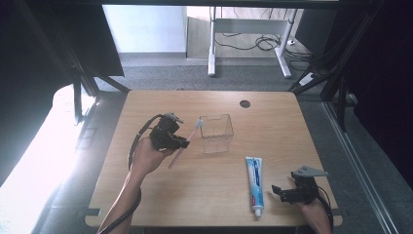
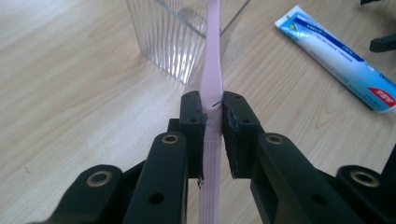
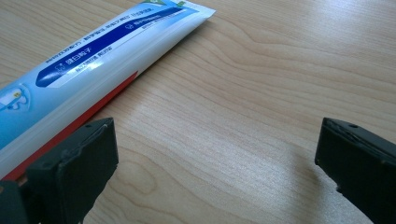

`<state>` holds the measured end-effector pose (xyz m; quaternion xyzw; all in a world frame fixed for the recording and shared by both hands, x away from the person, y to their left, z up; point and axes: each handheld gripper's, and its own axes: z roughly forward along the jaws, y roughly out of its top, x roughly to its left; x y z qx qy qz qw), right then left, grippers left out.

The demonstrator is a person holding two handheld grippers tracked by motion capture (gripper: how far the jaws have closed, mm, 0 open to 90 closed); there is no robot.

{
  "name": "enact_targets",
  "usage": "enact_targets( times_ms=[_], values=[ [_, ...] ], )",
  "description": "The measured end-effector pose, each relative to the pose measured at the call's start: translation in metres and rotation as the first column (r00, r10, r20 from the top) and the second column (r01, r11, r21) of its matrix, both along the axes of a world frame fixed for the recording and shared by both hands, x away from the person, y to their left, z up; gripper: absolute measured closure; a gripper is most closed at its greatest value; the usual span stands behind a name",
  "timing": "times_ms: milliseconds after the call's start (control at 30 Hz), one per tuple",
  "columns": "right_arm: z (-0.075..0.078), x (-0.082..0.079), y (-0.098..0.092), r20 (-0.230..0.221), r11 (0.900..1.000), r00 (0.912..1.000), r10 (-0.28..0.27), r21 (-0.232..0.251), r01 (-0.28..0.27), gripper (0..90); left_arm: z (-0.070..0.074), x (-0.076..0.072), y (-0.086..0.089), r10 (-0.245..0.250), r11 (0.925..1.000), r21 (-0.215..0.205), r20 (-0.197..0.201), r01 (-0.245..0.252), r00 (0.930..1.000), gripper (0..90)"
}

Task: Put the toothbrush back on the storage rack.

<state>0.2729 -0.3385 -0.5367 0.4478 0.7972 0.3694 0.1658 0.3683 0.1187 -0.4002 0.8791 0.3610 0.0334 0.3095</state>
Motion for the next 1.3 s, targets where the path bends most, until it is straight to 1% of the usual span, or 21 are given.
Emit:
enact_targets(
  times_ms=[33,67,100,167,233,300,333,400,533,600,700,900,933,1200,1300],
  values=[
    [0.0,0.0,0.0,-0.002,1.0,1.0,-0.001,0.0,0.001,0.0,0.003,0.0,-0.002,0.003,0.9999,-0.01,0.019,-0.003,0.9998,79.1],
    [0.0,0.0,0.0,0.0,1.0,1.0,0.001,0.0,-0.001,0.0,0.004,0.0,-0.003,0.006,0.9999,-0.016,0.027,-0.006,0.9996,79.1],
    [0.0,0.0,0.0,0.0,1.0,1.0,0.001,0.0,-0.001,0.0,0.004,0.0,-0.003,0.006,0.9999,-0.016,0.027,-0.006,0.9996,79.1],
    [0.0,0.0,0.0,-0.002,1.0,1.0,0.0,0.0,0.0,0.0,0.008,0.002,-0.005,0.004,0.9995,-0.033,0.039,-0.003,0.9992,79.1],
    [0.0,0.0,0.0,-0.002,1.0,1.0,0.0,0.0,0.0,0.0,0.009,0.003,-0.006,0.002,0.9994,-0.036,0.041,0.0,0.9992,79.1],
    [0.0,0.0,0.0,-0.001,1.0,1.0,0.001,-0.001,-0.001,0.0,0.011,0.004,-0.008,0.004,0.9991,-0.042,0.057,-0.002,0.9984,79.1],
    [0.0,0.0,0.0,-0.002,1.0,1.0,-0.001,0.0,0.001,0.0,0.012,0.005,-0.009,0.005,0.9989,-0.046,0.059,-0.002,0.9983,79.1],
    [0.0,0.0,0.0,-0.002,1.0,1.0,-0.001,0.001,0.001,0.0,0.013,0.007,-0.011,0.01,0.9976,-0.069,0.07,-0.005,0.9975,79.1],
    [0.0,0.0,0.0,-0.001,1.0,1.0,0.002,0.001,-0.002,0.0,0.015,0.01,-0.013,0.011,0.9972,-0.075,0.081,-0.005,0.9967,79.1],
    [0.0,0.0,0.0,-0.003,1.0,1.0,0.001,0.003,-0.001,0.0,0.017,0.013,-0.016,0.016,0.9967,-0.081,0.094,-0.008,0.9954,79.1],
    [0.0,0.0,0.0,-0.005,1.0,1.0,0.001,0.003,-0.001,0.0,0.019,0.015,-0.017,0.02,0.996,-0.088,0.104,-0.011,0.9944,79.1],
    [-0.001,0.0,0.0,-0.008,1.0,1.0,0.005,-0.001,-0.005,0.0,0.023,0.022,-0.022,0.033,0.9921,-0.124,0.127,-0.017,0.9913,79.1],
    [-0.001,0.0,0.0,-0.008,1.0,1.0,0.005,-0.001,-0.005,0.0,0.023,0.022,-0.022,0.033,0.9921,-0.124,0.127,-0.017,0.9913,79.2],
    [-0.001,0.0,0.0,-0.007,1.0,1.0,0.006,-0.005,-0.006,0.0,0.032,0.029,-0.032,0.045,0.9891,-0.146,0.166,-0.021,0.985,79.2],
    [-0.001,0.0,0.0,-0.007,1.0,1.0,0.005,-0.005,-0.005,0.0,0.037,0.032,-0.038,0.051,0.9862,-0.164,0.184,-0.021,0.9817,79.2]
  ],
)
